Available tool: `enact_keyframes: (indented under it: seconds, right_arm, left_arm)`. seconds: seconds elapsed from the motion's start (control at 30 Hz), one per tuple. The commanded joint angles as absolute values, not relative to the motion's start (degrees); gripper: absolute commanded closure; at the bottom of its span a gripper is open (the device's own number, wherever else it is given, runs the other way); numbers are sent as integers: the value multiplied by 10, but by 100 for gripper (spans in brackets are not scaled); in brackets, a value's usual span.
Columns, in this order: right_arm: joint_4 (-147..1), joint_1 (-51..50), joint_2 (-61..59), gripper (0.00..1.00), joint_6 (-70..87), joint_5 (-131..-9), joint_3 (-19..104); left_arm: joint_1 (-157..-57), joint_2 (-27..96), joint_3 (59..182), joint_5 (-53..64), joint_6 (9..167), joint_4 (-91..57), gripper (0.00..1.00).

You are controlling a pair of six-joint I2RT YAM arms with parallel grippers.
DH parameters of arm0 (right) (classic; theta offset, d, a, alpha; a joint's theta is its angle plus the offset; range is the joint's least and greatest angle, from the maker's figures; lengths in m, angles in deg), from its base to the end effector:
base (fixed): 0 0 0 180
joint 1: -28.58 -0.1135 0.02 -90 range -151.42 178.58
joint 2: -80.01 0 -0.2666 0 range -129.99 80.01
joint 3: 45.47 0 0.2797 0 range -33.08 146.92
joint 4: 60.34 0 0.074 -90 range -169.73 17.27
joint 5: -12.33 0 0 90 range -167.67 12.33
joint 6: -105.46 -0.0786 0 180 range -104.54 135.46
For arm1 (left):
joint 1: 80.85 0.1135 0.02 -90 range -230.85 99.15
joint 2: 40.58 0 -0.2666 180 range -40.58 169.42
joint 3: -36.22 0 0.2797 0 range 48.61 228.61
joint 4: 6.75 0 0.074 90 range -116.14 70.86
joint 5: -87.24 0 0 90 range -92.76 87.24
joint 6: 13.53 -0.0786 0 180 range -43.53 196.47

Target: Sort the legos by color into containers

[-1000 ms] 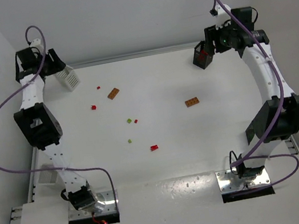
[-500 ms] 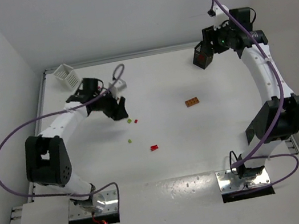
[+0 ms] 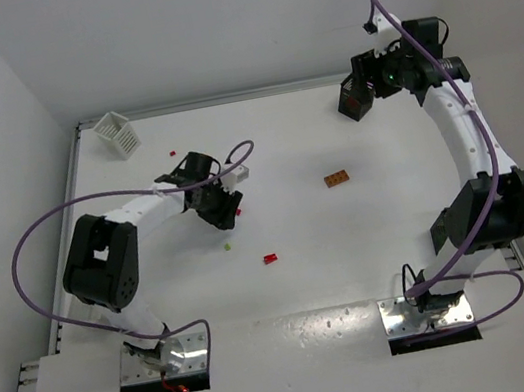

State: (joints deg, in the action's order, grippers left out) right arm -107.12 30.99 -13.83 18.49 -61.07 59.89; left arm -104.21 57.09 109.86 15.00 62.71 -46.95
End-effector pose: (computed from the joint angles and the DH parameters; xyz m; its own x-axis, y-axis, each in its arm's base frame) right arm 0.4344 0.0042 0.3492 -0.5658 -0.0269 -0.8241 -0.2230 0.9672 0.1215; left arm 0.3355 -0.1710 0.1298 -0.6842 0.5423 -0.4876 0.6817 0.7132 -0.1634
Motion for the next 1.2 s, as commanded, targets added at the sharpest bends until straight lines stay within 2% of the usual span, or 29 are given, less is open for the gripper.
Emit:
enact_keyframes:
  seconds: [0.0,0.07,0.3,0.77,0.9,1.03,1.17]
  right_arm:
    - [-1051,308,-112,23,187,-607,598]
    - [-1051,308,-112,23,187,-607,598]
    - [-1051,308,-117,23,187,-607,610]
    - [-1051,308,-128,23,187,-607,621]
    - [-1051,308,-133,23,187,-607,626]
    - [-1051,308,-139,23,187,-602,626]
    - [-1051,308,-139,23,187,-602,626]
  left_arm:
    - [-1056,572,1107,75,669,-429,45]
    - [-1056,579,1119,63,674,-429,43]
    - [-1056,627,1143,68,674,-429,43]
    - [-1038,693,1187,91,663,-429,48]
    - [-1038,693,1181,91,657,-429,55]
    - [-1032,682,1160,108,652,-439,71]
    - [-1019,660,1145,108,640,-439,78]
